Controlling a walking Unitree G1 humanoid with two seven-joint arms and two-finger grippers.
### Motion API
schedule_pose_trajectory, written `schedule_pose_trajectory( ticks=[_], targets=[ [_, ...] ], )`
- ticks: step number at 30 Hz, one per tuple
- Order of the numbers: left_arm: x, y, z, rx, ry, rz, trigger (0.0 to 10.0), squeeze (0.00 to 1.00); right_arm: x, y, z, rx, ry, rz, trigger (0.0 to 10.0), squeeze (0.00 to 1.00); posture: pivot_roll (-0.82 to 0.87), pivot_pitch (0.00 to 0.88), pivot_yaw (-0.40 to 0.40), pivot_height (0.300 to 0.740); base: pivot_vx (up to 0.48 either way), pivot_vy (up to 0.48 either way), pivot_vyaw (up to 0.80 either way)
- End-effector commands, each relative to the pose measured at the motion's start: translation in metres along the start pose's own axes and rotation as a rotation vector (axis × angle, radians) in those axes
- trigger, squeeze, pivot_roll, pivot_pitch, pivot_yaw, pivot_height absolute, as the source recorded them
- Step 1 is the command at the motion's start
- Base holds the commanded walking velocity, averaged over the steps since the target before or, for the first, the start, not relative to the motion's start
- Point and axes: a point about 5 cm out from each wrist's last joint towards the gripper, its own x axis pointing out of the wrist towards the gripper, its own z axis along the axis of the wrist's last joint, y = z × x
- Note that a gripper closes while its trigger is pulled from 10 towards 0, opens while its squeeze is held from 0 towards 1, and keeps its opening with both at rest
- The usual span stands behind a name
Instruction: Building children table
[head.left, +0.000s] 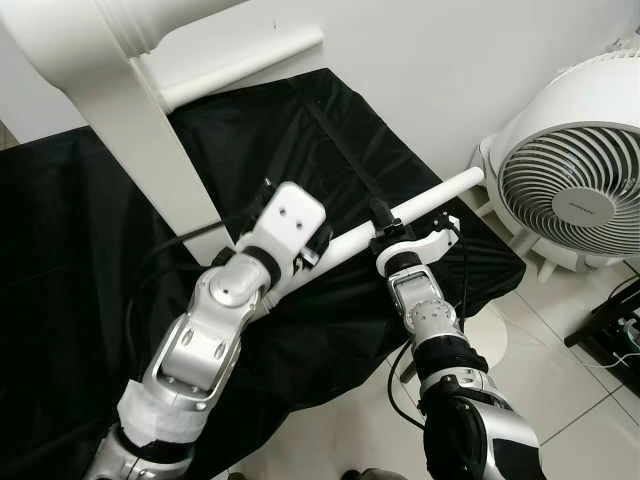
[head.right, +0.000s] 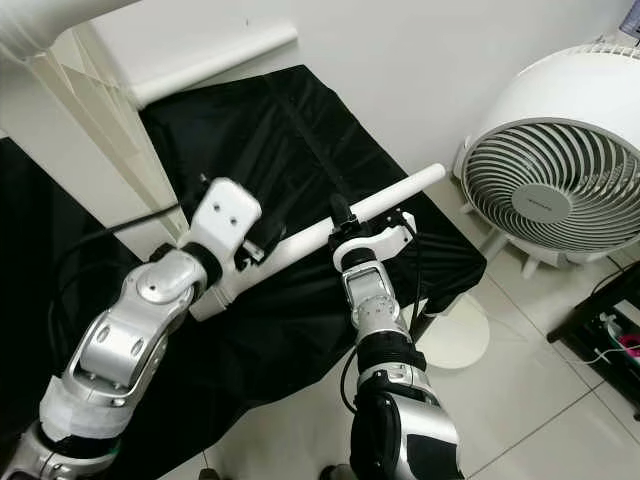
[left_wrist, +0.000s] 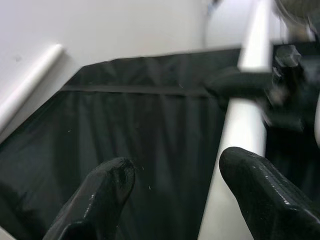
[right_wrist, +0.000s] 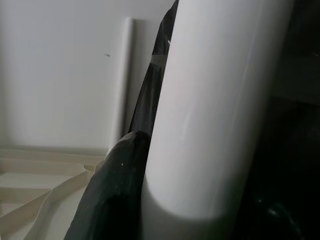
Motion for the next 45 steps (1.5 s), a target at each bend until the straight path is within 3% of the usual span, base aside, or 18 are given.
schedule_pose_trajectory(
  ticks=[1, 15, 16, 17, 22, 27, 33, 38, 40, 42, 45],
  targets=[
    [-0.004, -0.013, -0.012, 0.049, 0.033, -0.069, 10.0, 0.00, -0.024, -0.036, -0.054, -0.151, 0.274, -0.157, 10.0, 1.00, 0.17, 0.164, -0.014, 0.740, 0.000, 0.000, 0.00],
    [-0.006, -0.023, -0.015, 0.095, 0.023, -0.147, 10.0, 0.00, -0.027, -0.038, -0.049, -0.112, 0.237, -0.142, 10.0, 1.00, 0.17, 0.170, -0.008, 0.740, 0.000, 0.000, 0.00],
    [-0.005, -0.023, -0.016, 0.110, 0.025, -0.140, 10.0, 0.00, -0.027, -0.037, -0.049, -0.104, 0.237, -0.127, 10.0, 0.83, 0.17, 0.171, -0.007, 0.740, 0.000, 0.000, 0.00],
    [-0.003, -0.022, -0.017, 0.133, 0.028, -0.128, 10.0, 0.00, -0.028, -0.034, -0.049, -0.103, 0.235, -0.109, 10.0, 0.00, 0.17, 0.171, -0.006, 0.740, 0.000, 0.000, 0.00],
    [0.003, -0.023, -0.019, 0.203, 0.042, -0.087, 10.0, 0.00, -0.030, -0.031, -0.049, -0.089, 0.222, -0.076, 10.0, 0.00, 0.16, 0.173, -0.004, 0.740, 0.000, 0.000, 0.00],
    [0.014, -0.026, -0.020, 0.328, 0.054, -0.027, 10.0, 0.00, -0.034, -0.028, -0.045, -0.064, 0.195, -0.046, 10.0, 0.00, 0.15, 0.180, -0.003, 0.740, 0.000, 0.000, 0.00],
    [0.022, -0.029, -0.024, 0.382, 0.080, 0.002, 10.0, 0.00, -0.035, -0.024, -0.041, -0.046, 0.175, -0.015, 10.0, 0.00, 0.15, 0.181, -0.003, 0.740, 0.000, 0.000, 0.00],
    [0.030, -0.025, -0.029, 0.383, 0.118, 0.064, 10.0, 0.00, -0.041, -0.017, -0.037, -0.022, 0.158, 0.044, 10.0, 0.00, 0.14, 0.179, -0.006, 0.740, 0.000, 0.000, 0.00],
    [0.038, -0.013, -0.032, 0.369, 0.151, 0.161, 10.0, 0.00, -0.056, -0.008, -0.033, 0.014, 0.158, 0.129, 10.0, 0.00, 0.14, 0.179, -0.006, 0.740, 0.000, 0.000, 0.00],
    [0.038, -0.013, -0.032, 0.369, 0.151, 0.161, 10.0, 0.00, -0.056, -0.008, -0.033, 0.014, 0.158, 0.129, 10.0, 0.00, 0.14, 0.179, -0.006, 0.740, 0.000, 0.000, 0.00],
    [0.045, -0.005, -0.029, 0.363, 0.145, 0.209, 10.0, 0.00, -0.074, -0.002, -0.028, 0.037, 0.168, 0.195, 10.0, 0.00, 0.13, 0.178, -0.007, 0.740, 0.000, 0.000, 0.00]
  ],
)
